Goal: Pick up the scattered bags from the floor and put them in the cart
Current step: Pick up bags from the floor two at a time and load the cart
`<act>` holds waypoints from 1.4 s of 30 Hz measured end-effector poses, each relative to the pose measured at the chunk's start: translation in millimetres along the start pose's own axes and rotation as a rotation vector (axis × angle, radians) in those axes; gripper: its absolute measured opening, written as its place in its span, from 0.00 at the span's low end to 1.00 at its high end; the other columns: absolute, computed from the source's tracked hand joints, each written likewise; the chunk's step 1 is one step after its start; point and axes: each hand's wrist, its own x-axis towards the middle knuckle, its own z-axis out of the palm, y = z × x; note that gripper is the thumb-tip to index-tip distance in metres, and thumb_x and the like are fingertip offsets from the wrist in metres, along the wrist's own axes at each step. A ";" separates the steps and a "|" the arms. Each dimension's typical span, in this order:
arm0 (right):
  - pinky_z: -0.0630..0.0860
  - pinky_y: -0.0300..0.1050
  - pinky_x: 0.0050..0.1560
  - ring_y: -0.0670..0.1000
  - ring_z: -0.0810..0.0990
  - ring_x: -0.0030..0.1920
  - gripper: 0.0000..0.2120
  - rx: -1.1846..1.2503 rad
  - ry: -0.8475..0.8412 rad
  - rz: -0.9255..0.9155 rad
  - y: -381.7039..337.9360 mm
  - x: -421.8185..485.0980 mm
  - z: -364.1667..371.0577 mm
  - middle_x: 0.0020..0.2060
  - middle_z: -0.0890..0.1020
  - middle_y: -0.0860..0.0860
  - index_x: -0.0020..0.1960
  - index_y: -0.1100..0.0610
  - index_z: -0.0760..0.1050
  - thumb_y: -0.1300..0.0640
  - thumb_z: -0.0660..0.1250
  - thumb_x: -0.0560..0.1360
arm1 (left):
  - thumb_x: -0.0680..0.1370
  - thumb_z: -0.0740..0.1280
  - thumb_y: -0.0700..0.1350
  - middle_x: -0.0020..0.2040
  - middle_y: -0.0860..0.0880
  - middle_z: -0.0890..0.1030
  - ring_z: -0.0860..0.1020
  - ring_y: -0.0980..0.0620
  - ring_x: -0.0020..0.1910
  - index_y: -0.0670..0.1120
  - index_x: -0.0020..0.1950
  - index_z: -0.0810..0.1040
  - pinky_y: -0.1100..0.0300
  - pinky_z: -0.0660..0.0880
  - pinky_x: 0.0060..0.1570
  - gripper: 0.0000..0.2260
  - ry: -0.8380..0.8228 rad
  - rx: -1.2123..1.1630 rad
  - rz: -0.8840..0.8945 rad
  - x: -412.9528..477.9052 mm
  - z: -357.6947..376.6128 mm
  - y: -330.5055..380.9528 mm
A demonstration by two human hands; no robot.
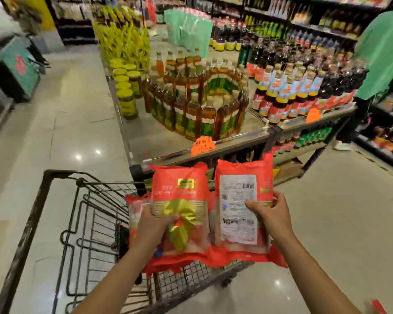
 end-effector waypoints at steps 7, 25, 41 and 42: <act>0.82 0.56 0.52 0.52 0.86 0.45 0.31 -0.187 -0.030 0.238 104.5 120.5 31.5 0.48 0.85 0.51 0.58 0.47 0.71 0.53 0.83 0.62 | 0.65 0.84 0.48 0.55 0.45 0.85 0.85 0.46 0.50 0.48 0.64 0.74 0.48 0.83 0.50 0.32 0.021 -0.007 -0.285 113.4 64.6 -77.5; 0.80 0.55 0.51 0.57 0.83 0.50 0.40 -0.669 -0.193 0.195 171.6 221.2 109.7 0.51 0.83 0.55 0.65 0.56 0.72 0.31 0.71 0.63 | 0.73 0.78 0.51 0.75 0.49 0.73 0.76 0.46 0.69 0.56 0.83 0.52 0.49 0.74 0.67 0.46 0.040 0.355 -0.320 195.0 116.5 -119.1; 0.67 0.61 0.68 0.61 0.68 0.71 0.36 -1.138 0.004 -0.486 1.1 -6.3 96.8 0.73 0.71 0.57 0.77 0.54 0.64 0.34 0.58 0.77 | 0.76 0.63 0.60 0.75 0.37 0.72 0.71 0.36 0.73 0.40 0.76 0.70 0.41 0.68 0.72 0.34 -0.124 1.070 0.834 41.4 25.0 22.6; 0.67 0.61 0.69 0.61 0.68 0.72 0.36 -1.155 0.029 -0.497 -8.0 -28.2 87.8 0.73 0.71 0.57 0.78 0.54 0.64 0.34 0.57 0.77 | 0.76 0.63 0.60 0.75 0.37 0.73 0.72 0.36 0.73 0.41 0.75 0.71 0.40 0.68 0.72 0.34 -0.116 1.088 0.913 22.9 22.4 35.6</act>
